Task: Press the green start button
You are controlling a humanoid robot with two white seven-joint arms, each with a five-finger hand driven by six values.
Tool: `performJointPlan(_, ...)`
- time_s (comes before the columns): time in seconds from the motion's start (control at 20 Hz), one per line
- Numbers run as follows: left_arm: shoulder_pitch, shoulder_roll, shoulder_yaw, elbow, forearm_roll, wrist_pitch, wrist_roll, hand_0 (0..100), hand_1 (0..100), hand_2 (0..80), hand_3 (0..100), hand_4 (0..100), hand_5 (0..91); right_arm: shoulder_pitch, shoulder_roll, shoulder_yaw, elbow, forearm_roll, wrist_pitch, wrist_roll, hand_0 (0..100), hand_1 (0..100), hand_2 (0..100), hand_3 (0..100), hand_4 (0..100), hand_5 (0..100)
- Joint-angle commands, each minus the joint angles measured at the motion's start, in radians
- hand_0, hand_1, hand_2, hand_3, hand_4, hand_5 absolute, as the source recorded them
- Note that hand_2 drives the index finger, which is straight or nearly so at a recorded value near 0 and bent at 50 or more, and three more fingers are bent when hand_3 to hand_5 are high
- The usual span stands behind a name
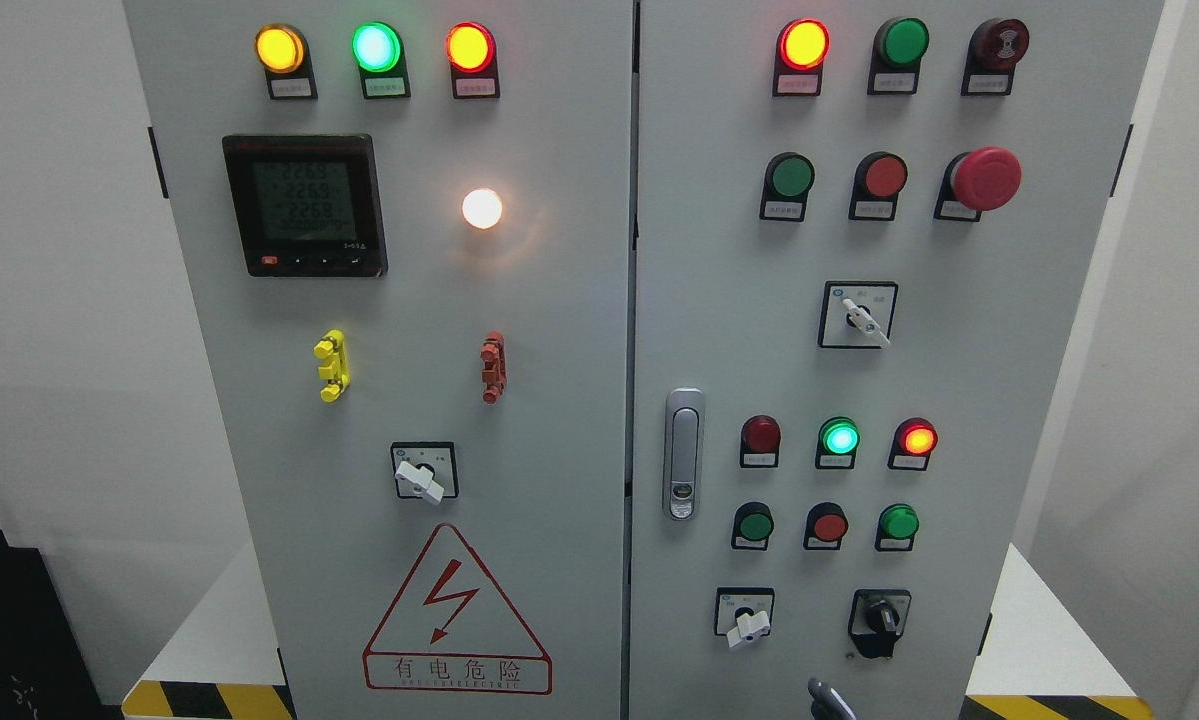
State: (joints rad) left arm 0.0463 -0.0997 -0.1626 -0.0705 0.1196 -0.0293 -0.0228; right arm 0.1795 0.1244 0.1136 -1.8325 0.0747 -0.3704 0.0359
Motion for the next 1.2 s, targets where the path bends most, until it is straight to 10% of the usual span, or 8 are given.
performJointPlan(0.0,0.000,0.000,0.000,0.000,0.000,0.000,0.000,12,56,0.0,0,0,0.0,-0.058,0.000,-0.067,0.058,0.175,-0.045,-0.013,13,30,0,26,20,0)
performJointPlan(0.55,0.000,0.000,0.000,0.000,0.000,0.000,0.000,12,56,0.0,0,0,0.0,-0.141,0.004,-0.190,0.081,0.571,-0.105,-0.105,34,31,0,45,47,38)
performJointPlan(1.15,0.000,0.000,0.000,0.000,0.000,0.000,0.000,12,56,0.0,0,0,0.0,-0.247,0.006,-0.246,0.081,0.913,-0.117,-0.166,48,33,0,47,55,56)
